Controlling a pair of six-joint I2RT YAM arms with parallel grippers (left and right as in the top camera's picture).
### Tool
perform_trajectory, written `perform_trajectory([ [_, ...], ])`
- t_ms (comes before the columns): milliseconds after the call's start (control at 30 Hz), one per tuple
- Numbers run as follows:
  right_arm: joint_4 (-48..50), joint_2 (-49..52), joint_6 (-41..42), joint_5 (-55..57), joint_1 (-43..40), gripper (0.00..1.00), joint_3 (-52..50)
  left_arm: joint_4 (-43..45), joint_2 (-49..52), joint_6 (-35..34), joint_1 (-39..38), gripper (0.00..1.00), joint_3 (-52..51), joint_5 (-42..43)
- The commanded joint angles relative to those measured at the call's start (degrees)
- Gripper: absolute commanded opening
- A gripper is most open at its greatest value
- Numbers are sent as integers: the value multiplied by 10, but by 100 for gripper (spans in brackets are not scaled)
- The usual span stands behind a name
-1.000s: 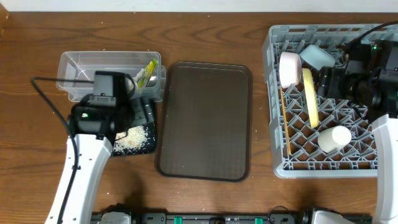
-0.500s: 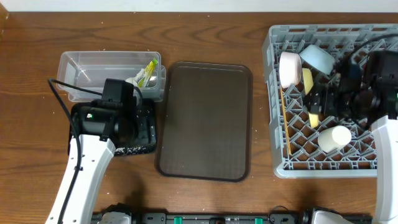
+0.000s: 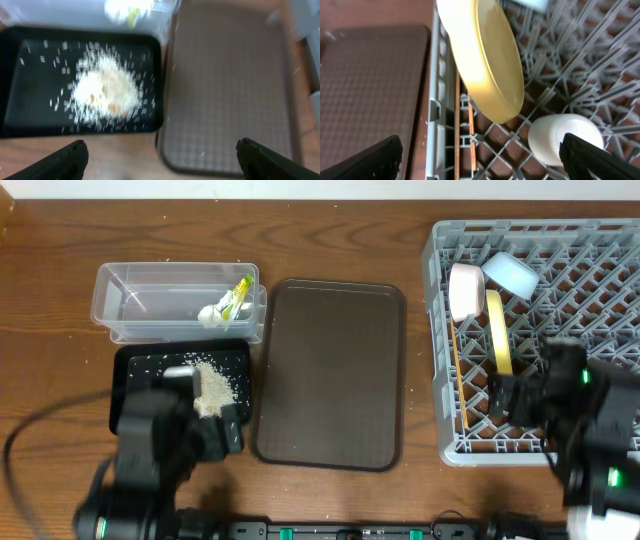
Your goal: Sort waste into correct bins and load items into the dishwasher rack
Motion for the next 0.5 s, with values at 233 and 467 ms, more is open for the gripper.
perform_trajectory([
  [233, -43, -110, 10, 9, -2, 99, -47, 0, -123, 3, -2, 98, -18, -7],
  [467, -93, -110, 10, 9, -2, 99, -47, -6, -122, 3, -2, 98, -18, -7],
])
